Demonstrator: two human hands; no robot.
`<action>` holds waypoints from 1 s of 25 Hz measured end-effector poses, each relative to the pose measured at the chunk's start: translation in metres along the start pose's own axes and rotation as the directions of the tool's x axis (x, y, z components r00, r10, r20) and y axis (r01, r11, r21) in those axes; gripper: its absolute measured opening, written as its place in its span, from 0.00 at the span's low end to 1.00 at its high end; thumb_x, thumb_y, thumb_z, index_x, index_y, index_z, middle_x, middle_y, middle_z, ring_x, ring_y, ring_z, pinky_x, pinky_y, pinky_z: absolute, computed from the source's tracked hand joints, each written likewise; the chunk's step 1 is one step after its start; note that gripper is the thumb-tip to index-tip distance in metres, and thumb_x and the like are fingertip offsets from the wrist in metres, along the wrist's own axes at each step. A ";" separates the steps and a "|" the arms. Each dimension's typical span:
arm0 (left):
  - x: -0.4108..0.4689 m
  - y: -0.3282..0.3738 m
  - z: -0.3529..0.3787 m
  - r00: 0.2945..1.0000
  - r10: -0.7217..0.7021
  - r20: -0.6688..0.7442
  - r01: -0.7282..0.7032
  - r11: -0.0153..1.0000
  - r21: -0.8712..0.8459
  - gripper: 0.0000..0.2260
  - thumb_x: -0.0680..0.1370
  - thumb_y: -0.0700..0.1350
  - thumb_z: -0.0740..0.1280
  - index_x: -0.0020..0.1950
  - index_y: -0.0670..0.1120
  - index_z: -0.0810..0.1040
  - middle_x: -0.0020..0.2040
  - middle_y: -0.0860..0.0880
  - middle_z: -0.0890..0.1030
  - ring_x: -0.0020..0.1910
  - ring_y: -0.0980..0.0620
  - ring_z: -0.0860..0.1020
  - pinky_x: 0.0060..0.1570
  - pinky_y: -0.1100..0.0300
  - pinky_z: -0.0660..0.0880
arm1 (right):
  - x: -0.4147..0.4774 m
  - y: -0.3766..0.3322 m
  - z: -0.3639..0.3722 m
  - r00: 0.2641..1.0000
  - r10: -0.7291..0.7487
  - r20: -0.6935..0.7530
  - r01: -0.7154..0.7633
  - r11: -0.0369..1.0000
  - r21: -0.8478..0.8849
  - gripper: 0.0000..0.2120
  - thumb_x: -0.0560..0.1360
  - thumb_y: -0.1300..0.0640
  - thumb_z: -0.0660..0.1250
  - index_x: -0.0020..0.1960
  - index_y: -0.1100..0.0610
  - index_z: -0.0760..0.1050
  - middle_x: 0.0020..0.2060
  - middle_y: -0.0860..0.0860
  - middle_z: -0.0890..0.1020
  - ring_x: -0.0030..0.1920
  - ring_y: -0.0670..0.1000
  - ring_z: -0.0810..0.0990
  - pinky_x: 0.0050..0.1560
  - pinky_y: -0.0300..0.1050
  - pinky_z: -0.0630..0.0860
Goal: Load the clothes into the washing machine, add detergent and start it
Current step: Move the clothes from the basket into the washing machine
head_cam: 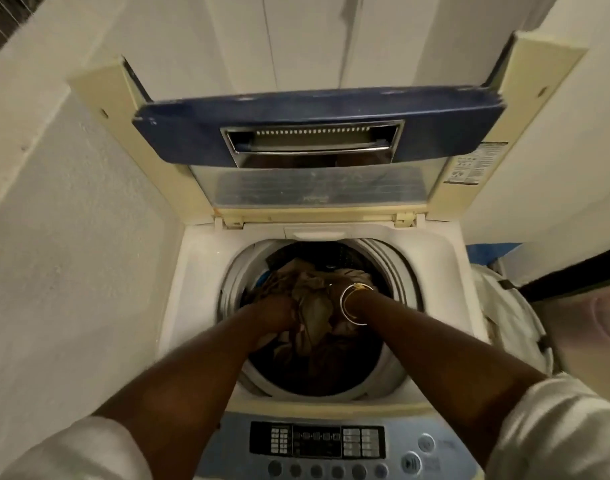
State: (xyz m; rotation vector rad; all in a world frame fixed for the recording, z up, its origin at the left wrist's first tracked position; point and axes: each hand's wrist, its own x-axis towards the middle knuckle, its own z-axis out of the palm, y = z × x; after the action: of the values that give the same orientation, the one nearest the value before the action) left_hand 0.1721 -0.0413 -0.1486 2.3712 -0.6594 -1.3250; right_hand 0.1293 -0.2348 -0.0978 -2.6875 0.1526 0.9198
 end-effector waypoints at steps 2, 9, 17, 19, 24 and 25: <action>-0.016 0.012 -0.004 0.987 0.061 -0.146 -0.064 0.998 -0.018 0.21 0.80 0.47 0.67 0.72 0.47 0.70 0.69 0.47 0.72 0.70 0.47 0.69 0.71 0.57 0.63 | -0.020 -0.004 -0.004 0.999 0.005 0.035 -0.006 1.000 0.026 0.23 0.78 0.48 0.66 0.70 0.55 0.71 0.67 0.58 0.74 0.67 0.60 0.73 0.63 0.49 0.70; -0.111 0.085 -0.016 0.929 0.231 -0.288 -0.205 0.972 0.119 0.20 0.76 0.55 0.65 0.61 0.44 0.81 0.58 0.44 0.82 0.59 0.46 0.79 0.64 0.49 0.73 | -0.135 0.006 -0.033 0.989 0.010 -0.144 0.018 0.980 0.198 0.23 0.74 0.41 0.66 0.65 0.51 0.75 0.56 0.53 0.81 0.57 0.55 0.80 0.59 0.48 0.76; -0.159 0.144 -0.012 0.771 0.346 -0.534 -0.165 0.920 0.356 0.22 0.77 0.53 0.63 0.71 0.50 0.72 0.70 0.48 0.73 0.68 0.47 0.72 0.67 0.52 0.70 | -0.234 0.021 -0.055 0.862 0.057 -0.503 0.059 0.975 0.212 0.27 0.73 0.37 0.65 0.68 0.48 0.70 0.61 0.51 0.77 0.62 0.53 0.75 0.61 0.48 0.73; -0.160 0.161 -0.008 0.710 0.432 -0.556 -0.167 0.870 0.463 0.22 0.78 0.55 0.62 0.70 0.51 0.72 0.66 0.50 0.74 0.64 0.48 0.75 0.63 0.54 0.73 | -0.248 0.032 -0.055 0.841 0.050 -0.539 0.042 0.987 0.156 0.31 0.74 0.37 0.64 0.73 0.49 0.65 0.65 0.52 0.74 0.65 0.54 0.71 0.64 0.49 0.71; -0.148 0.212 0.005 0.558 0.381 -0.737 -0.064 0.905 0.420 0.20 0.80 0.54 0.62 0.70 0.49 0.72 0.66 0.48 0.76 0.63 0.48 0.75 0.62 0.53 0.73 | -0.253 0.075 -0.058 0.792 -0.123 -0.598 0.095 0.992 -0.079 0.27 0.79 0.42 0.56 0.74 0.53 0.63 0.64 0.54 0.73 0.62 0.56 0.72 0.59 0.51 0.72; -0.143 0.224 0.012 0.528 0.341 -0.778 -0.046 0.926 0.375 0.20 0.80 0.54 0.61 0.70 0.48 0.72 0.66 0.48 0.76 0.63 0.47 0.75 0.63 0.52 0.73 | -0.252 0.083 -0.058 0.784 -0.141 -0.604 0.109 0.990 -0.091 0.26 0.79 0.42 0.56 0.74 0.53 0.63 0.65 0.54 0.73 0.62 0.56 0.72 0.59 0.51 0.72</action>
State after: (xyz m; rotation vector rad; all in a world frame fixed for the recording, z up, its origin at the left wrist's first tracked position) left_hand 0.0457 -0.1495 0.0589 2.6567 -0.8064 0.1384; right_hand -0.0522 -0.3310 0.0806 -2.8998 0.0809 -0.0208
